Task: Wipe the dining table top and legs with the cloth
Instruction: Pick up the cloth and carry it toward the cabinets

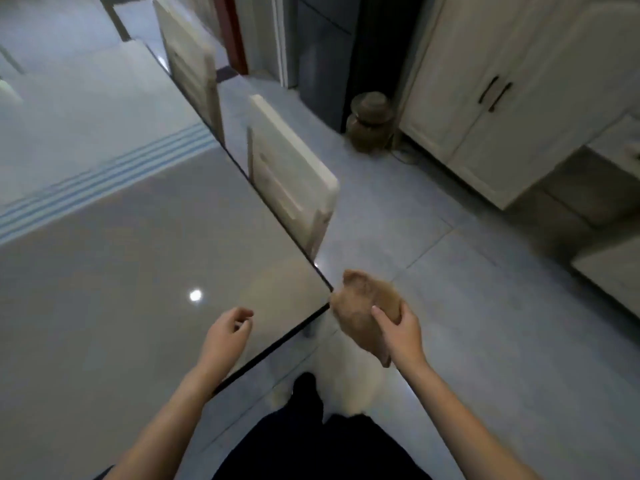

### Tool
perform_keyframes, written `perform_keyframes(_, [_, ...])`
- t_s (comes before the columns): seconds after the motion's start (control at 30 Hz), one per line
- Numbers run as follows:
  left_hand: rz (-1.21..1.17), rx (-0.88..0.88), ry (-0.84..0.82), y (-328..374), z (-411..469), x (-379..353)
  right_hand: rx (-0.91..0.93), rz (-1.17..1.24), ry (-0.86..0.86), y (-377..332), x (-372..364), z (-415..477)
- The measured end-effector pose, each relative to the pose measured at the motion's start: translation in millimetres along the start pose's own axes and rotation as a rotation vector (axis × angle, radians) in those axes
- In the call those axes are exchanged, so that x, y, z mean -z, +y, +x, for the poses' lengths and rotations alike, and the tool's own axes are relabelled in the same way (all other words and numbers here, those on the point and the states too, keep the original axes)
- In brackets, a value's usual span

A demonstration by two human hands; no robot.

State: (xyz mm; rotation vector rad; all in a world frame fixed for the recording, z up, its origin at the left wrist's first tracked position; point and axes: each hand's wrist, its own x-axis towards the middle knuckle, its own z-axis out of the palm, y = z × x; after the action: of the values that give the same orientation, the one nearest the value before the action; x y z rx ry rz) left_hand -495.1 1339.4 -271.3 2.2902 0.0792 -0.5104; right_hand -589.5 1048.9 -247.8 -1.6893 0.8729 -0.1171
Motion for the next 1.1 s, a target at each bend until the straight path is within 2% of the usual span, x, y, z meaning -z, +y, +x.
perform_keyframes(0.3, [-0.003,-0.311,-0.397,128,-33,-122,-0.235,0.178,0.441,97,165,-75])
perform_keyframes(0.5, [-0.018,-0.3,-0.574,170,-67,-195,-0.391,0.244,0.663,145,222,-101])
perform_keyframes(0.67, [-0.006,-0.255,-0.591,196,-49,-226,-0.37,0.321,0.687,141,258,-65])
perform_keyframes(0.83, [0.008,-0.204,-0.58,226,-5,-260,-0.327,0.366,0.618,125,290,5])
perform_keyframes(0.97, [-0.01,-0.203,-0.568,276,41,-301,-0.321,0.335,0.605,116,323,78])
perform_keyframes(1.1, [0.02,-0.229,-0.636,352,92,-343,-0.349,0.272,0.655,101,369,144])
